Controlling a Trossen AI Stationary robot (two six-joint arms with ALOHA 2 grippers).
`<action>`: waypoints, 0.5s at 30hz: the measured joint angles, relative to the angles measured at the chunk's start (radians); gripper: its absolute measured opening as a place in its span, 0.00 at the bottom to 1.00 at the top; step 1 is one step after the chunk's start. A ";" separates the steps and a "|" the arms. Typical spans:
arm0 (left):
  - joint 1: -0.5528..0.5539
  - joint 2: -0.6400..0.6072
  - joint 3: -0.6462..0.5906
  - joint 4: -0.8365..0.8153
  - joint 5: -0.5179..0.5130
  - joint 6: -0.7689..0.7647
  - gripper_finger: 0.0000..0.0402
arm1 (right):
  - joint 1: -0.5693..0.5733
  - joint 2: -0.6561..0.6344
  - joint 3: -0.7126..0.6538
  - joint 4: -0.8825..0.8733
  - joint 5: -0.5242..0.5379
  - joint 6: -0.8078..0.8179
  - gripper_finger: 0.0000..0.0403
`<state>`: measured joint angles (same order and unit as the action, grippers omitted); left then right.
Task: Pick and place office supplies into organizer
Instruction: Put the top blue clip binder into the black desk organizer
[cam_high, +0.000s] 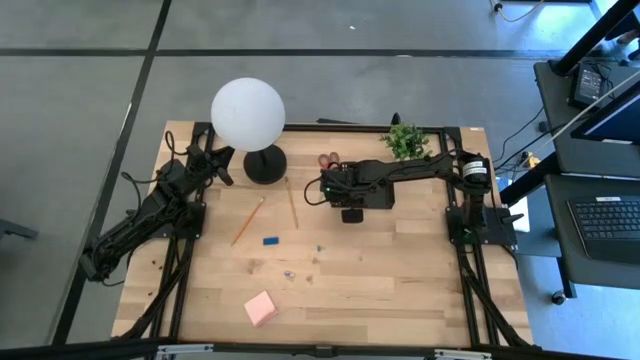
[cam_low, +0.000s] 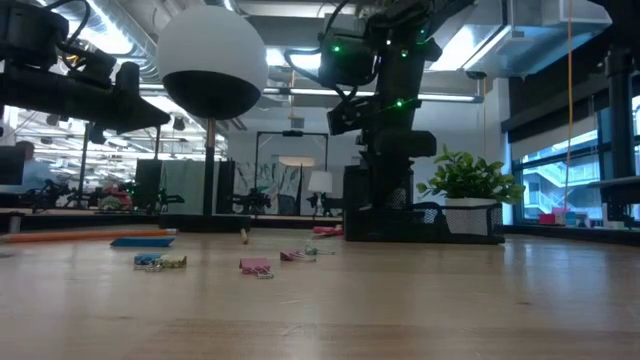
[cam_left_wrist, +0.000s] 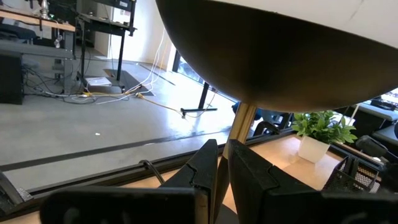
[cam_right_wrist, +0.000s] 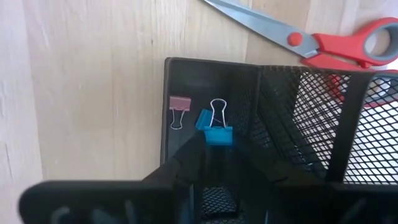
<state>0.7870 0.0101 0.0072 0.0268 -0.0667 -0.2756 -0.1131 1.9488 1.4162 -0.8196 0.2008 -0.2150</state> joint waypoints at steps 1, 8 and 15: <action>0.000 0.000 0.000 0.000 0.000 0.000 0.08 | 0.000 0.000 0.000 0.000 0.000 0.000 0.19; 0.000 0.000 0.000 0.000 0.000 0.000 0.08 | 0.000 0.000 0.000 0.000 0.000 0.000 0.27; 0.000 0.000 0.000 0.000 0.000 0.000 0.08 | 0.000 0.000 0.000 0.000 0.000 0.001 0.30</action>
<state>0.7869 0.0101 0.0072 0.0269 -0.0667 -0.2756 -0.1131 1.9488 1.4166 -0.8198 0.2005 -0.2142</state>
